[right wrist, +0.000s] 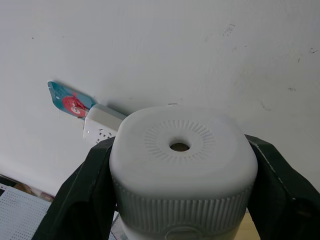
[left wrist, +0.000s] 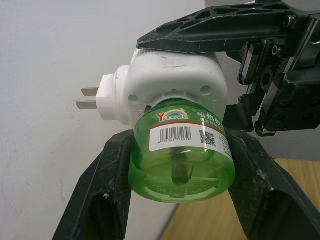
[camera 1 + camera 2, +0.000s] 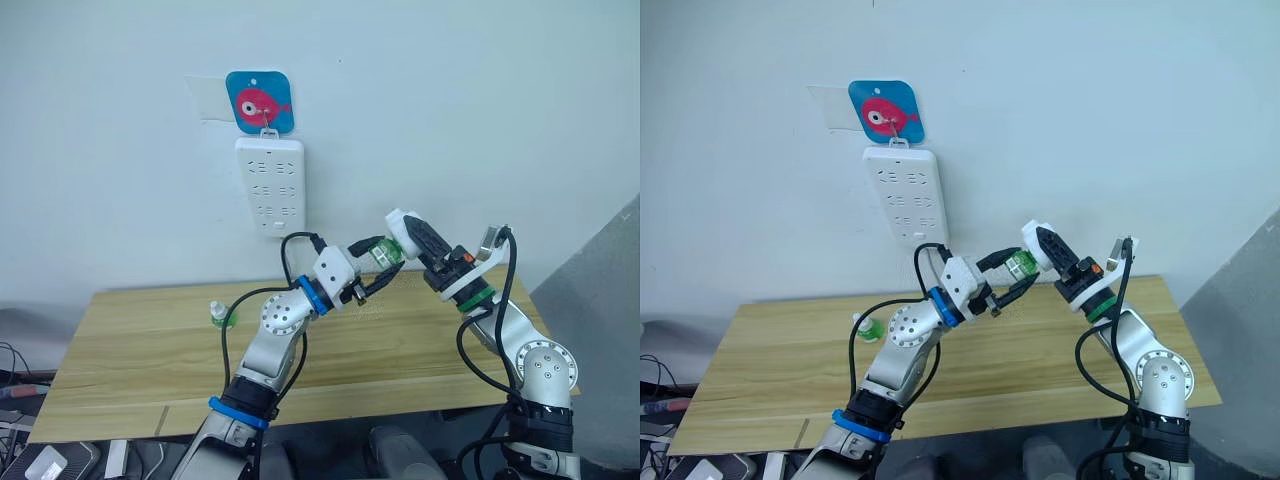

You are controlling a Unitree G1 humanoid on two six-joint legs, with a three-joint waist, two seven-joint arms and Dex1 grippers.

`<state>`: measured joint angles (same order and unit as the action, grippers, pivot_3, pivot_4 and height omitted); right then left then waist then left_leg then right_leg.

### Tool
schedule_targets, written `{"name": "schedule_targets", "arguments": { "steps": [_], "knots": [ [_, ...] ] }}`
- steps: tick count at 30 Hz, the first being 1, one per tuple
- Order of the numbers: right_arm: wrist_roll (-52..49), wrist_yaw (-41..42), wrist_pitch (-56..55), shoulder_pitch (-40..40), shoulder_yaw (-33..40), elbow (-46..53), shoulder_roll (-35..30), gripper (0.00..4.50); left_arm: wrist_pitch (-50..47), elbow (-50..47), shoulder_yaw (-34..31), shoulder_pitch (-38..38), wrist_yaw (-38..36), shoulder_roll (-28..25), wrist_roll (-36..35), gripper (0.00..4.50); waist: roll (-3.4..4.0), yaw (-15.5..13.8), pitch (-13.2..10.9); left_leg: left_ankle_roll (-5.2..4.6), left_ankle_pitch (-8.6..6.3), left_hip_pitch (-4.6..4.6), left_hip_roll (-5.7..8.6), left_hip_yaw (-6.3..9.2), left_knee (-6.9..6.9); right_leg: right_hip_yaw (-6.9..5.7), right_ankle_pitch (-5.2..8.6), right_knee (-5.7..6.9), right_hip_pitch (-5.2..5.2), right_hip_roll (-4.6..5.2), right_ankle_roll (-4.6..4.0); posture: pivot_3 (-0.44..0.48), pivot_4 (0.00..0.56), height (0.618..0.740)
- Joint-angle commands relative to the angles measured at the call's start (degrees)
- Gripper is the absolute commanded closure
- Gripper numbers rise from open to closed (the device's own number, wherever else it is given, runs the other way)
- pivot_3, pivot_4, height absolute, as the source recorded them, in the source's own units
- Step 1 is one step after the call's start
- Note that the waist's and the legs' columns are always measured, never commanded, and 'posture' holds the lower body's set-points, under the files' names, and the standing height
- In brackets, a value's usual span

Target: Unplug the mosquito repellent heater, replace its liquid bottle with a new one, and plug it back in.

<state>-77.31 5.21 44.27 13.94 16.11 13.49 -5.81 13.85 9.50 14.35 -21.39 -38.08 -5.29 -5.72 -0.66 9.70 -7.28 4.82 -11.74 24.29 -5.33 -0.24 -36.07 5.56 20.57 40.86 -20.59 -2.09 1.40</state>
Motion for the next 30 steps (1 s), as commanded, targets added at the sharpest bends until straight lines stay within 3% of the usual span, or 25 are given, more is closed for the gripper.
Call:
{"name": "schedule_targets", "arguments": {
  "steps": [1,4,6,9,22,26,30],
  "knots": [
    [-2.1,0.4,-0.8,0.3,0.1,2.7,-0.1,1.48,0.1,-2.5,0.2,-0.3,-0.2,0.5,-1.1,2.25,0.00,0.0,0.0,0.00,0.00,0.00,0.00,0.00,0.00,0.00,0.00,0.00,0.00,0.00,0.00,-0.180,0.083,0.740],
    [-2.4,0.5,-0.3,0.1,-0.2,2.8,-0.5,1.48,0.1,-2.4,0.4,-0.4,-0.6,0.4,-1.1,2.25,0.00,0.0,0.0,0.00,0.00,0.00,0.00,0.00,0.00,0.00,0.00,0.00,0.00,0.00,0.00,-0.181,0.083,0.740],
    [-3.1,1.3,1.6,-0.5,-0.9,3.0,-1.8,0.74,0.1,-2.4,0.7,-0.3,-1.1,0.1,-1.2,2.25,0.00,0.0,0.0,0.00,0.00,0.00,0.00,0.00,0.00,0.01,0.00,0.00,0.00,0.00,0.00,-0.185,0.083,0.740],
    [-4.4,4.0,6.7,-1.1,-2.3,2.2,-6.7,0.04,0.2,-2.2,0.8,-0.3,-2.5,-0.3,-1.6,2.25,0.00,0.1,0.0,0.00,0.00,0.00,0.00,0.00,0.00,0.00,0.00,-0.01,0.02,0.00,0.00,-0.194,0.083,0.740],
    [-14.8,23.2,36.3,10.0,-4.9,-15.3,-34.6,0.04,5.6,-1.3,2.4,2.0,-13.0,-6.5,-2.2,2.25,0.00,0.0,0.0,-0.04,-0.02,-0.44,0.07,-0.07,0.01,0.05,0.01,-0.11,0.40,-0.02,0.02,-0.162,0.085,0.740],
    [-12.7,26.8,41.9,12.5,-7.9,-16.9,-37.1,0.04,10.5,0.4,4.0,1.4,-14.5,-7.6,0.0,2.25,-0.01,-0.2,0.0,-0.05,-0.03,-0.42,0.05,0.00,0.02,0.09,0.01,-0.22,0.44,-0.02,0.02,-0.147,0.082,0.740],
    [-11.9,26.4,43.0,15.7,-8.5,-20.3,-35.4,0.04,13.6,1.7,5.0,0.8,-14.6,-8.1,1.7,2.25,-0.01,-0.3,0.0,-0.05,-0.03,-0.40,0.07,-0.02,-0.01,0.07,0.01,-0.23,0.45,-0.02,0.02,-0.136,0.080,0.740]
  ]
}}
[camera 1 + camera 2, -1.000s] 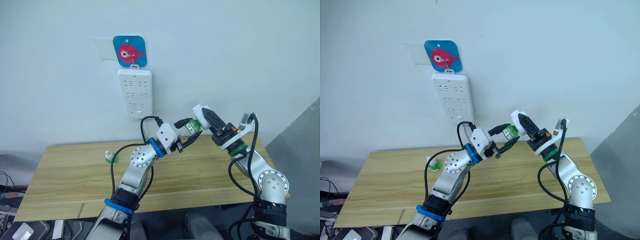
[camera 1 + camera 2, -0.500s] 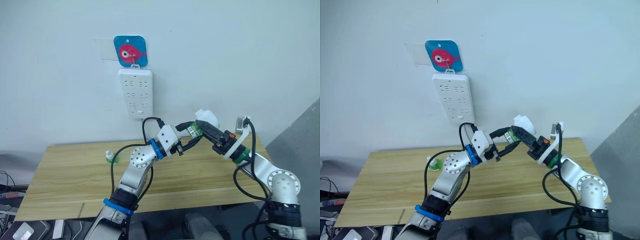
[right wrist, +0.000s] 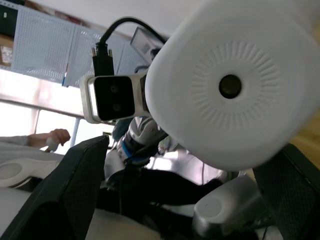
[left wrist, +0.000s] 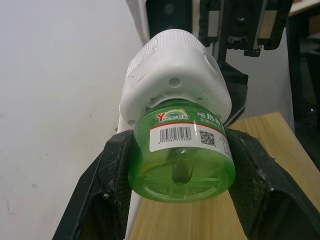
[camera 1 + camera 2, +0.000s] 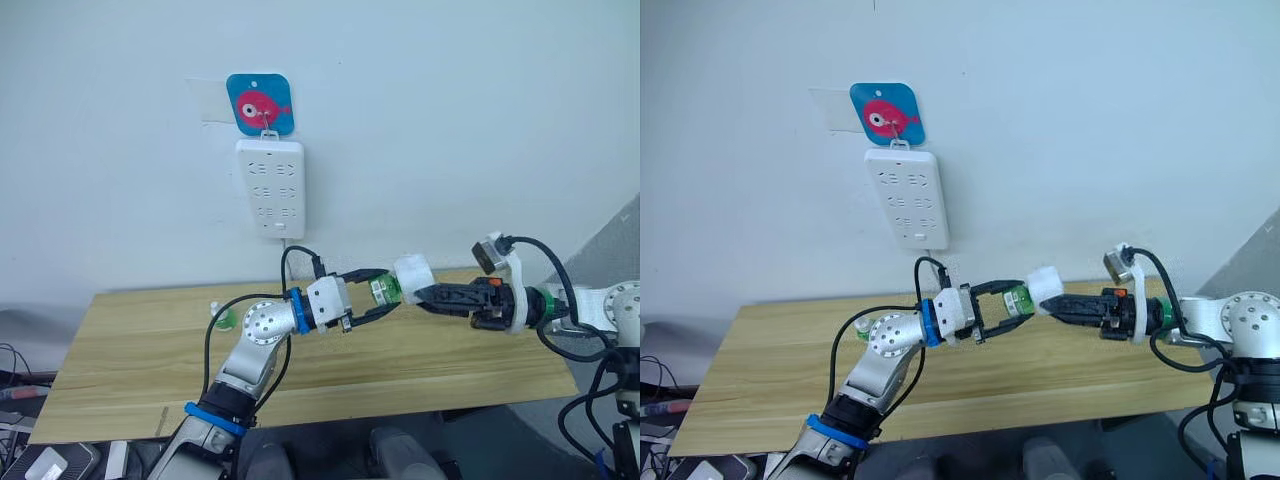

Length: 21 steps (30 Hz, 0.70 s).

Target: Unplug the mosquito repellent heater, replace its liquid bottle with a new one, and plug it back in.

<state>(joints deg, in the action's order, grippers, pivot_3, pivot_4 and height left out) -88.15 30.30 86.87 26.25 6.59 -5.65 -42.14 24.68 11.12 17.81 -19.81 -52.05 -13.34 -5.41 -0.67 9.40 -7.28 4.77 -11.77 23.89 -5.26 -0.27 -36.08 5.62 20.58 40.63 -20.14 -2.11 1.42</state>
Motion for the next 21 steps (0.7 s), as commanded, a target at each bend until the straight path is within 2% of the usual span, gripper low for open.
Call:
{"name": "schedule_targets", "arguments": {
  "steps": [1,14,21],
  "knots": [
    [-1.0,1.2,0.6,4.0,1.1,-1.7,1.2,0.04,3.3,0.3,1.7,-0.9,-0.5,-0.1,1.6,2.25,0.00,0.0,0.0,0.00,0.00,0.00,0.00,0.00,0.00,0.00,0.00,0.00,0.00,0.00,0.00,-0.134,0.080,0.740],
    [1.2,0.6,3.9,8.3,2.8,-7.3,2.5,0.04,6.6,0.9,3.9,-0.7,-1.9,-2.3,2.2,2.25,0.00,-0.1,0.0,-0.01,-0.01,0.01,-0.03,0.00,0.02,-0.02,0.00,-0.05,-0.01,0.00,0.00,-0.135,0.084,0.740],
    [1.7,1.9,5.6,7.2,2.8,-5.3,1.5,0.04,5.5,2.6,2.7,-2.4,0.5,-1.1,2.4,2.25,0.00,-0.2,0.0,-0.02,-0.01,0.04,-0.02,0.01,0.03,-0.03,0.00,-0.07,-0.01,0.00,0.00,-0.135,0.088,0.740]
  ]
}}
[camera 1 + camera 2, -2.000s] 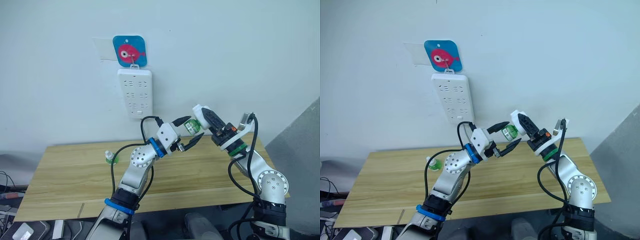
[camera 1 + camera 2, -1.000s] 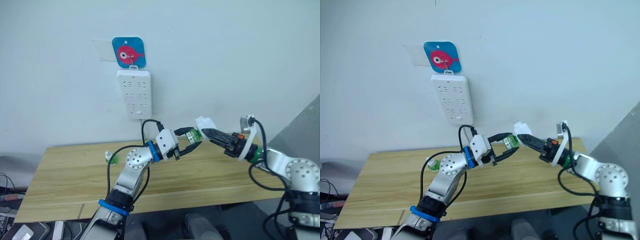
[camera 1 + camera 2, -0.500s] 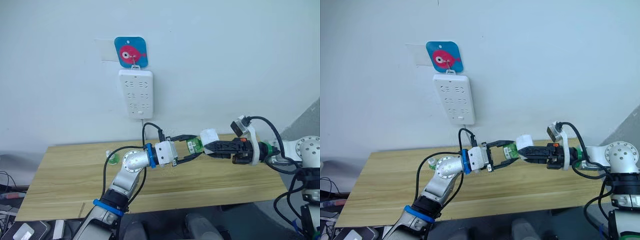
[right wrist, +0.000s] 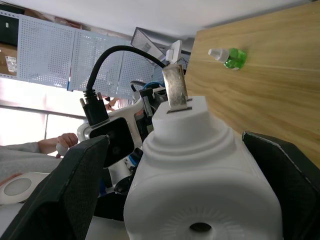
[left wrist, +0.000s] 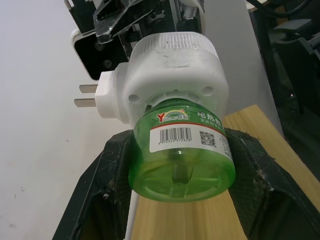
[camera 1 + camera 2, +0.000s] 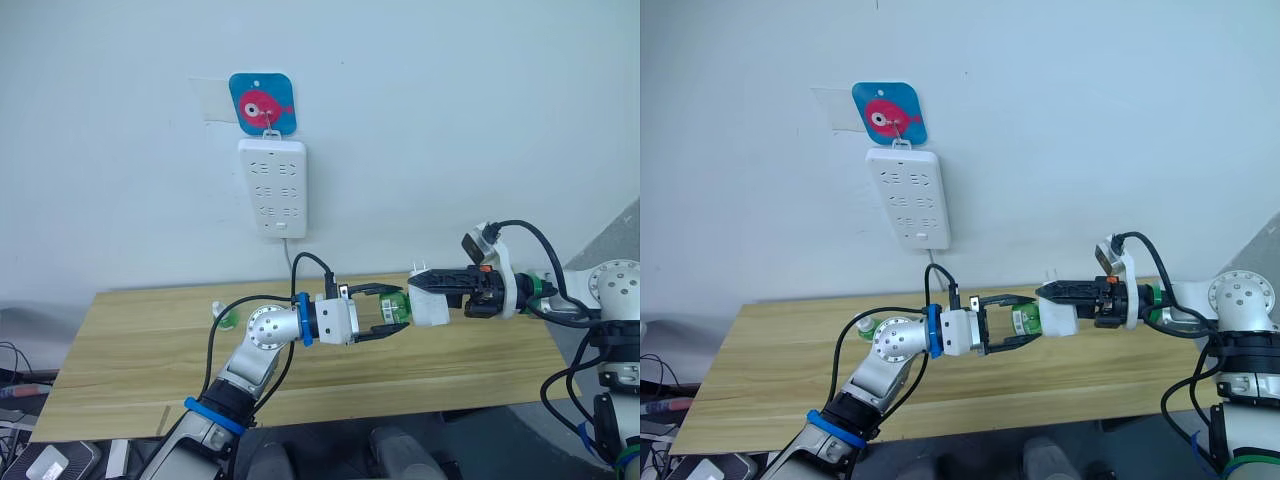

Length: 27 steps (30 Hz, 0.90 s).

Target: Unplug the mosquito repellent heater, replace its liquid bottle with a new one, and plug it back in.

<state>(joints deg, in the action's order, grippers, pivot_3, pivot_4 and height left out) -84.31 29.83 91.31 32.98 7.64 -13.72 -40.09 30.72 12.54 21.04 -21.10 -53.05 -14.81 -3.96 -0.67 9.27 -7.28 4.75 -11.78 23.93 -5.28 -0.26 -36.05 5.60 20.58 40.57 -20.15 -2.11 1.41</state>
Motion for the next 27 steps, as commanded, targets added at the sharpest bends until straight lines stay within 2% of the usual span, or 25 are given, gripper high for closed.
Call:
{"name": "schedule_targets", "arguments": {
  "steps": [1,17,20,23,27],
  "knots": [
    [-2.2,2.4,1.2,0.2,1.8,3.0,-0.7,0.04,-0.8,1.3,-0.7,-1.2,1.9,0.5,0.9,2.25,0.00,0.0,0.0,0.00,0.00,0.00,0.00,0.00,0.00,0.00,0.00,0.00,0.00,0.00,0.00,-0.135,0.088,0.740],
    [-0.1,2.6,1.1,0.2,3.4,1.9,-0.8,0.04,-0.7,1.1,-0.1,-0.8,1.9,0.1,0.5,2.25,0.00,0.0,0.0,-0.01,-0.01,-0.01,0.00,-0.02,0.00,0.00,0.00,0.00,0.00,0.00,0.00,-0.138,0.091,0.740],
    [0.1,2.7,1.2,0.0,3.5,2.1,-0.4,0.57,-0.5,1.1,0.0,-0.8,1.8,0.0,0.5,2.25,0.00,0.0,0.0,-0.01,0.00,-0.01,0.00,-0.02,0.00,0.00,0.00,0.00,-0.01,0.00,0.00,-0.139,0.093,0.740],
    [0.5,3.2,1.2,0.0,3.8,1.9,-0.4,1.50,-0.4,0.9,0.1,-0.7,1.5,-0.1,0.3,2.25,0.00,0.0,0.0,-0.01,-0.01,-0.01,0.00,-0.02,0.01,0.01,0.00,-0.01,-0.01,0.00,0.01,-0.139,0.093,0.740],
    [1.2,3.6,1.2,0.1,4.1,1.8,-0.3,1.50,-1.1,0.7,0.3,-0.5,0.3,-0.2,-0.8,2.25,0.00,0.0,0.0,-0.01,-0.01,-0.01,0.00,-0.02,0.01,0.00,0.00,-0.02,0.00,0.00,0.00,-0.139,0.094,0.740]
  ]
}}
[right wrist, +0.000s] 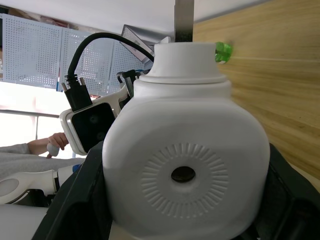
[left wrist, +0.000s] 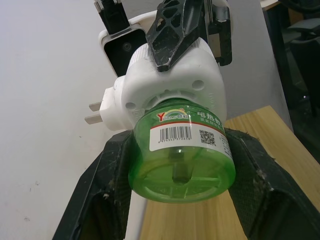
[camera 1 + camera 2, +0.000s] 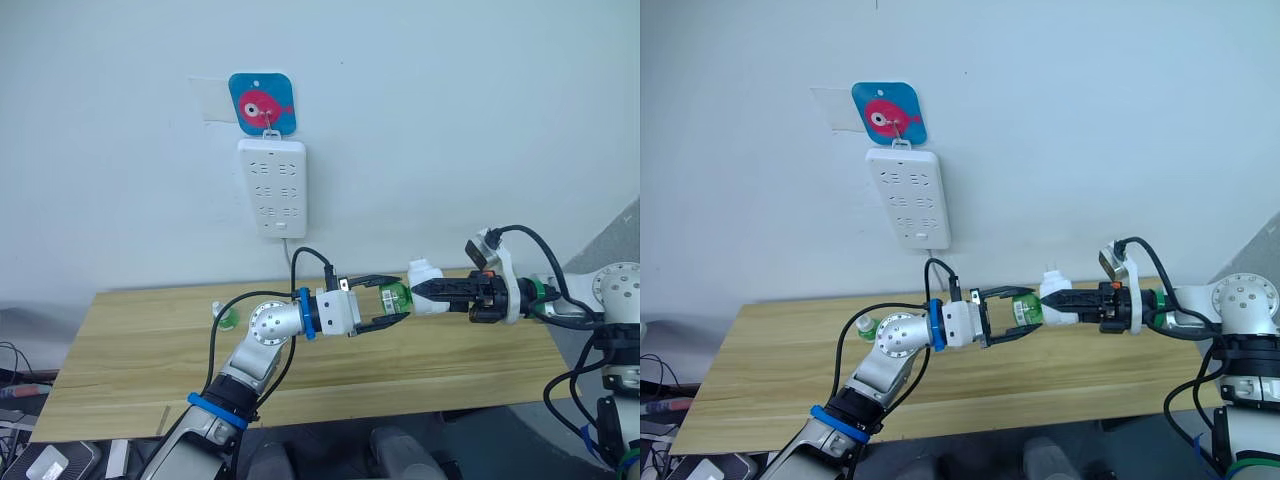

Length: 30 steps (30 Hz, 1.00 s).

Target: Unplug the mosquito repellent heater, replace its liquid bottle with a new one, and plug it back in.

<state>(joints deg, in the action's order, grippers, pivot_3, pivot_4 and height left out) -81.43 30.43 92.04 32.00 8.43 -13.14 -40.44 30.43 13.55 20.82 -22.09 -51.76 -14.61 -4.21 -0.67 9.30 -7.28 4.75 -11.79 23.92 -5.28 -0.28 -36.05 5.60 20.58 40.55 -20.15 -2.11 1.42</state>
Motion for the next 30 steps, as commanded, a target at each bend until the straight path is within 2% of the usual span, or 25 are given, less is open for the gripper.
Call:
{"name": "schedule_targets", "arguments": {
  "steps": [1,3,5,7,10,12,14,17,19,22,24,26,30],
  "knots": [
    [-1.6,3.0,0.4,1.0,3.3,1.3,0.1,1.50,-3.0,-0.9,0.3,0.6,-1.8,-0.3,-2.2,2.25,0.00,0.0,0.0,0.00,0.00,0.00,0.00,0.00,0.00,0.00,0.00,0.00,0.00,0.00,0.00,-0.139,0.094,0.740],
    [-1.3,3.2,0.4,1.0,3.3,1.6,0.1,1.50,-7.5,-2.3,-0.1,0.7,-2.9,0.0,-5.2,2.25,0.00,0.0,0.0,0.00,0.00,0.00,0.00,0.00,0.00,0.00,0.00,0.00,0.00,0.00,0.00,-0.139,0.095,0.740],
    [-0.7,4.2,0.4,0.5,2.9,3.0,-0.3,1.50,-17.5,-5.1,-0.9,0.6,-4.4,0.1,-10.9,2.25,0.00,0.0,0.0,0.00,0.00,0.00,0.00,-0.01,0.00,-0.01,0.00,0.00,0.00,0.00,0.00,-0.139,0.095,0.740],
    [0.5,5.7,0.3,-0.1,2.1,5.0,-0.9,1.50,-36.6,-9.2,-2.2,-0.4,-5.8,-0.9,-21.1,2.25,0.00,0.1,0.0,0.00,0.00,0.02,0.00,0.02,0.00,-0.03,0.01,0.01,-0.02,0.00,0.02,-0.139,0.096,0.740],
    [0.6,7.1,0.5,-0.2,1.5,5.5,-1.3,1.50,-59.0,-13.4,-4.3,-2.4,-6.4,-3.3,-33.2,2.25,-0.01,0.2,0.0,-0.01,0.00,0.06,0.00,0.11,0.00,-0.08,0.14,0.00,-0.03,-0.01,0.25,-0.139,0.097,0.740],
    [1.1,7.9,0.5,-0.2,1.4,5.8,-1.3,1.50,-77.8,-13.2,-7.6,-5.0,-4.9,-4.8,-44.7,2.25,-0.03,0.2,0.0,-0.01,-0.01,0.03,-0.01,0.14,0.00,-0.13,0.16,0.01,-0.03,-0.05,0.28,-0.139,0.097,0.740],
    [2.1,8.9,0.4,-0.4,1.1,6.6,-1.3,1.50,-89.4,-11.3,-10.1,-7.2,-4.9,-5.6,-51.7,2.25,-0.03,0.3,0.0,-0.02,-0.01,0.04,-0.01,0.18,0.00,-0.18,0.17,0.02,-0.04,-0.06,0.29,-0.137,0.099,0.740],
    [3.0,9.4,0.2,-0.3,1.0,6.4,-0.8,1.50,-94.7,-8.9,-12.2,-8.5,-4.3,-5.2,-53.6,2.25,-0.04,0.3,0.0,-0.08,-0.05,0.03,0.00,0.18,0.00,-0.18,0.17,-0.03,-0.03,-0.08,0.30,-0.137,0.099,0.740],
    [3.2,9.6,0.3,-0.2,1.1,6.1,-0.5,1.50,-95.8,-7.8,-13.1,-8.9,-4.1,-4.6,-53.6,1.49,-0.04,0.1,0.0,-0.10,-0.06,0.04,-0.01,0.18,0.00,-0.19,0.17,-0.10,0.00,-0.08,0.30,-0.137,0.099,0.740],
    [2.9,9.7,0.5,-0.1,1.3,5.9,-0.5,1.50,-96.5,-6.6,-15.0,-9.5,-3.2,-3.2,-53.3,0.62,-0.05,0.0,-0.1,-0.09,-0.05,0.07,-0.01,0.16,0.01,-0.16,0.16,-0.15,0.00,-0.08,0.28,-0.143,0.103,0.740],
    [2.7,9.2,0.5,-0.1,1.8,5.3,-0.3,1.50,-93.4,-6.9,-14.6,-9.5,-3.8,-3.5,-50.2,0.01,-0.05,-0.1,-0.1,-0.09,-0.06,0.07,-0.03,0.16,0.01,-0.15,0.16,-0.19,0.01,-0.08,0.28,-0.143,0.105,0.740],
    [2.6,8.9,0.5,-0.2,2.1,4.9,-0.3,1.50,-91.3,-6.9,-14.8,-9.9,-4.9,-4.6,-48.0,0.01,-0.05,-0.2,-0.1,-0.08,-0.06,0.06,-0.03,0.15,0.01,-0.11,0.16,-0.22,0.03,-0.08,0.28,-0.143,0.105,0.740],
    [3.0,8.7,0.5,-0.1,2.4,3.8,-0.3,1.50,-87.2,-10.7,-14.0,-9.7,-12.0,-11.2,-44.5,0.01,-0.05,0.0,-0.1,-0.08,-0.06,0.04,-0.05,0.11,0.08,-0.07,0.08,-0.23,0.01,-0.08,0.13,-0.136,0.106,0.740]
  ]
}}
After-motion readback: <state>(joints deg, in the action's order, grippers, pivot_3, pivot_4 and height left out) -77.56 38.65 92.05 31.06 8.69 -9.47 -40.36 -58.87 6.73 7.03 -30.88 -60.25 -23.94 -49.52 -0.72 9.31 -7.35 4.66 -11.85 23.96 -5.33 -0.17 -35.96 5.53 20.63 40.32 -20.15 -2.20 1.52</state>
